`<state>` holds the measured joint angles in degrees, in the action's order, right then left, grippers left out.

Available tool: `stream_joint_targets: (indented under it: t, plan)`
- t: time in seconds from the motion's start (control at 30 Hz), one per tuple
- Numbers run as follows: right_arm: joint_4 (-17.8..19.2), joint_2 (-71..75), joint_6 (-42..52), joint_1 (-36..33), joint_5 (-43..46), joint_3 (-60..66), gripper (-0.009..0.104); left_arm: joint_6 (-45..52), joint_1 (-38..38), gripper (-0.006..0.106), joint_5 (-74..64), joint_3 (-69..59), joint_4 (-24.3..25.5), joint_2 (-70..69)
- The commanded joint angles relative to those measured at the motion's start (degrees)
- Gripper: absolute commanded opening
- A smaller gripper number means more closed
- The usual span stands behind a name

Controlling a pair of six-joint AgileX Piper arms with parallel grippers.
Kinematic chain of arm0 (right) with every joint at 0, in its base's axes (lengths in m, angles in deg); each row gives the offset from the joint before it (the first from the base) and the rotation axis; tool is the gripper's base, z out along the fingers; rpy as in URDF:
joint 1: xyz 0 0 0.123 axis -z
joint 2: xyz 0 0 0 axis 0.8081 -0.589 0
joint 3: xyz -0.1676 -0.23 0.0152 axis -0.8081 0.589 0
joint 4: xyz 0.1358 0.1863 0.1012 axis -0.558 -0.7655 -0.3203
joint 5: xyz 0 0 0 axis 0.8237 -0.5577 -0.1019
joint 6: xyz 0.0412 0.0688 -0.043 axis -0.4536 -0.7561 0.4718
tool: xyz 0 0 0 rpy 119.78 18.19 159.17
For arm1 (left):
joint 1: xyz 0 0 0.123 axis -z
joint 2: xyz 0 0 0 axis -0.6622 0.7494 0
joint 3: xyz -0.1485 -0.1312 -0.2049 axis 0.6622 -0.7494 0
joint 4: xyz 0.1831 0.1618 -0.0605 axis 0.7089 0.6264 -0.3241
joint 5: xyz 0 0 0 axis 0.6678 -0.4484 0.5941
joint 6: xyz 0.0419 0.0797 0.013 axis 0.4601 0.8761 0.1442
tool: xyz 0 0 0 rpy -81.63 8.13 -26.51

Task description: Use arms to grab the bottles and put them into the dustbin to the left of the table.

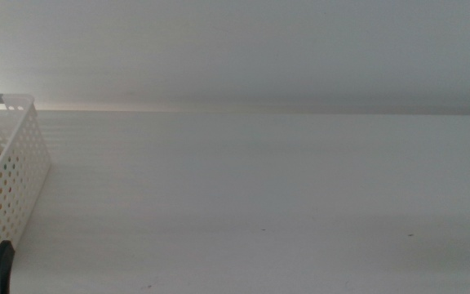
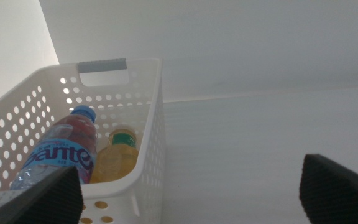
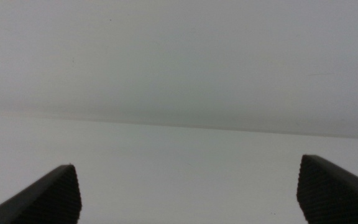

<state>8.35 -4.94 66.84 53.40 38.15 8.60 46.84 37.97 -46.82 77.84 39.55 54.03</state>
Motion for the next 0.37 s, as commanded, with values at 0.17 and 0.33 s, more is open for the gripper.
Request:
stream_joint_targets:
  t: [0.17,0.33]
  plan:
    - [0.0,2.3,0.1,0.5,0.7,2.6,0.093,-0.1,-0.2,0.094,0.7,-2.3,2.3,-2.4]
    - [0.0,2.3,0.1,0.5,0.7,2.6,0.093,-0.1,-0.2,0.094,0.7,-2.3,2.3,-2.4]
